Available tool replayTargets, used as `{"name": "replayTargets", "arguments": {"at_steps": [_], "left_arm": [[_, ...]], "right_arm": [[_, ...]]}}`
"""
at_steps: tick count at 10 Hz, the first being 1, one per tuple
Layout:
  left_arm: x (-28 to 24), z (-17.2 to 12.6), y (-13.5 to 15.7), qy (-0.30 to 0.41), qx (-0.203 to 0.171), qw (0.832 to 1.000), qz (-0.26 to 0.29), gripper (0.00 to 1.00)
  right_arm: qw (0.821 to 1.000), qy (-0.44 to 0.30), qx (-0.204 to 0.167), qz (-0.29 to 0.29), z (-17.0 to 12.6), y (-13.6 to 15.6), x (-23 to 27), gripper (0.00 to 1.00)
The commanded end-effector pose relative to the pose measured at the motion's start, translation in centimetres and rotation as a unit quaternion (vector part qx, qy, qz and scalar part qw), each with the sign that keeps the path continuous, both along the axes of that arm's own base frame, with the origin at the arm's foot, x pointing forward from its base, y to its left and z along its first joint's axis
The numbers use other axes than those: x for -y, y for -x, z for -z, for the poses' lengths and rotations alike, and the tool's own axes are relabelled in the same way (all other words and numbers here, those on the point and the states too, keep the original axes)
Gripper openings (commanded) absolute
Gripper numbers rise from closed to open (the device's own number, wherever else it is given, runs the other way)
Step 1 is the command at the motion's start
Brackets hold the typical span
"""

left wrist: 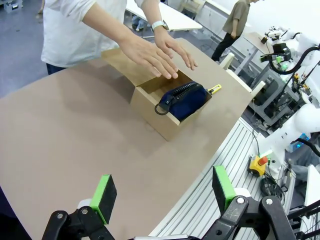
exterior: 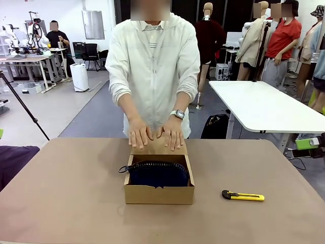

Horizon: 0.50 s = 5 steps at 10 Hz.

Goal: Pack the items into the box.
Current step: Close the Mailer Box.

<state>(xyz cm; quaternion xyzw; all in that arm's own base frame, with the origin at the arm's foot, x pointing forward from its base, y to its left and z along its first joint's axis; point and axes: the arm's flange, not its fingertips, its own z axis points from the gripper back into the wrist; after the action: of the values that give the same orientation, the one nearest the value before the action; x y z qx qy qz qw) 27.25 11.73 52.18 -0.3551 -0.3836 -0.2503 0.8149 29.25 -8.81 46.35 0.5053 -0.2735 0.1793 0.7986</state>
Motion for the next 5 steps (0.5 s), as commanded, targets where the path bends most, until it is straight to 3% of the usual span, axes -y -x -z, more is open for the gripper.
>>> {"name": "replayTargets", "arguments": {"at_steps": [1,2,3,4,5], "left_arm": [[0.0,0.0,0.0,0.0,0.0,1.0,0.0,1.0],[1.2,0.8,-4.0,0.006,-0.028,0.999,0.036,1.0],[2.7,2.8,-9.0,0.036,-0.071,0.996,0.032,1.0],[4.4,5.5,-13.2,0.04,-0.092,0.995,-0.007,1.0],[5.9,8.3,-16.1,0.082,-0.107,0.991,-0.003,1.0]], "right_arm": [[1.0,0.001,-0.005,-0.022,0.1,-1.7,-1.3,1.0],[0.999,0.009,-0.025,-0.023,1.0,-5.1,-3.4,1.0],[0.998,0.006,-0.051,-0.031,2.8,-9.1,-6.5,1.0],[0.997,0.01,-0.073,-0.033,4.7,-12.1,-9.5,1.0],[0.996,0.005,-0.092,-0.015,6.6,-14.3,-11.9,1.0]]}}
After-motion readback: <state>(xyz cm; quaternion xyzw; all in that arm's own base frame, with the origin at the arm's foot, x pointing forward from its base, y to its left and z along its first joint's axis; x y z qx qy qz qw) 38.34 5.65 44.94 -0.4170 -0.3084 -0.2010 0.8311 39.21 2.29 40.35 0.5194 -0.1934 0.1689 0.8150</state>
